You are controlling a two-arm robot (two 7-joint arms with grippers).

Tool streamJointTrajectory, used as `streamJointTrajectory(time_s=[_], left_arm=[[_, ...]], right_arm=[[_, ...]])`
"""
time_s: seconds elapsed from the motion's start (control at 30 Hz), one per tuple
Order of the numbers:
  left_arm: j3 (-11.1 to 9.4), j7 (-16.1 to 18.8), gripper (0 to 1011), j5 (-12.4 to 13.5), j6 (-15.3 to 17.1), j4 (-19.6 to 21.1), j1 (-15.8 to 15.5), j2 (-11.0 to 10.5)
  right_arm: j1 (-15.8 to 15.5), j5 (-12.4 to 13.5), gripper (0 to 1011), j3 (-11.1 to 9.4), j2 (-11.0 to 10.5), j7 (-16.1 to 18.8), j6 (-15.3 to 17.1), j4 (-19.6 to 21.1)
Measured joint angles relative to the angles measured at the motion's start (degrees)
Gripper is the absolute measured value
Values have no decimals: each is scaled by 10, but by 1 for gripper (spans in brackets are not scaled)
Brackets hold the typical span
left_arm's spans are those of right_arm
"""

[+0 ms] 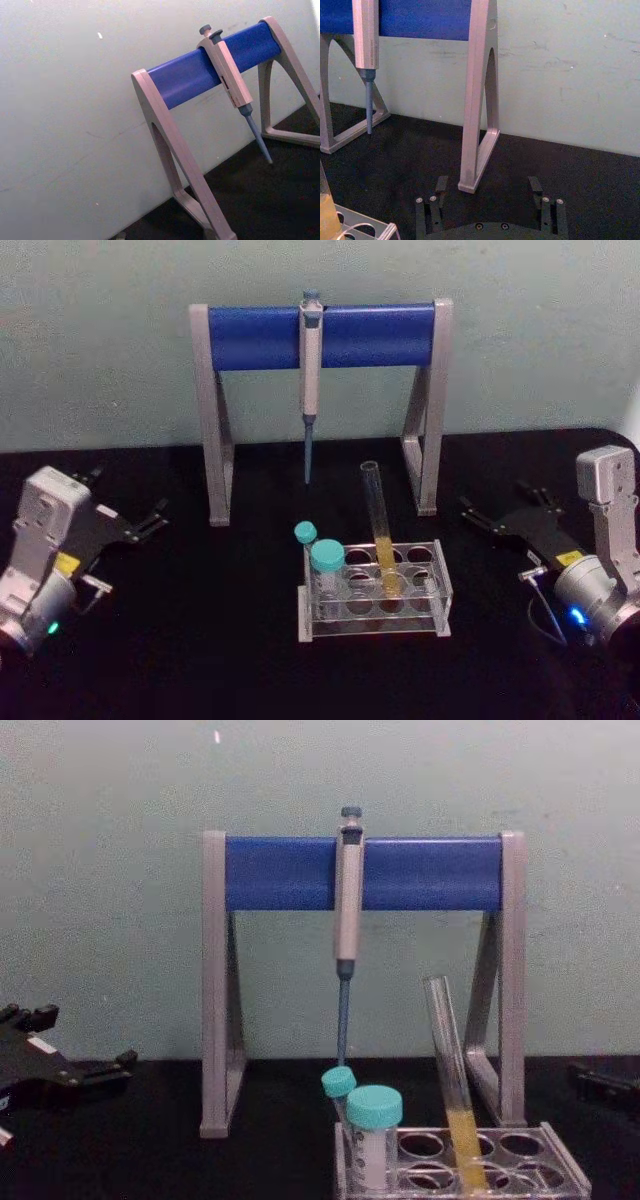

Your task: Pick up the test tube from the test tube rack, shake it, then place it back into the test tube rack.

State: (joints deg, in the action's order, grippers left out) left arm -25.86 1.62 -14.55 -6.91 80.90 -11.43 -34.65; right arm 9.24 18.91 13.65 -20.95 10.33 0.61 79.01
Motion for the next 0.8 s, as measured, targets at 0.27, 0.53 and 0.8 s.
streamJointTrajectory(time_s=[0.27,0.53,0.8], left_arm=[[0,0,1001,0,0,0,0,0],[0,0,1001,0,0,0,0,0],[0,0,1001,0,0,0,0,0]], right_arm=[[0,0,1000,0,0,0,0,0],[0,0,1000,0,0,0,0,0],[0,0,1000,0,0,0,0,0]])
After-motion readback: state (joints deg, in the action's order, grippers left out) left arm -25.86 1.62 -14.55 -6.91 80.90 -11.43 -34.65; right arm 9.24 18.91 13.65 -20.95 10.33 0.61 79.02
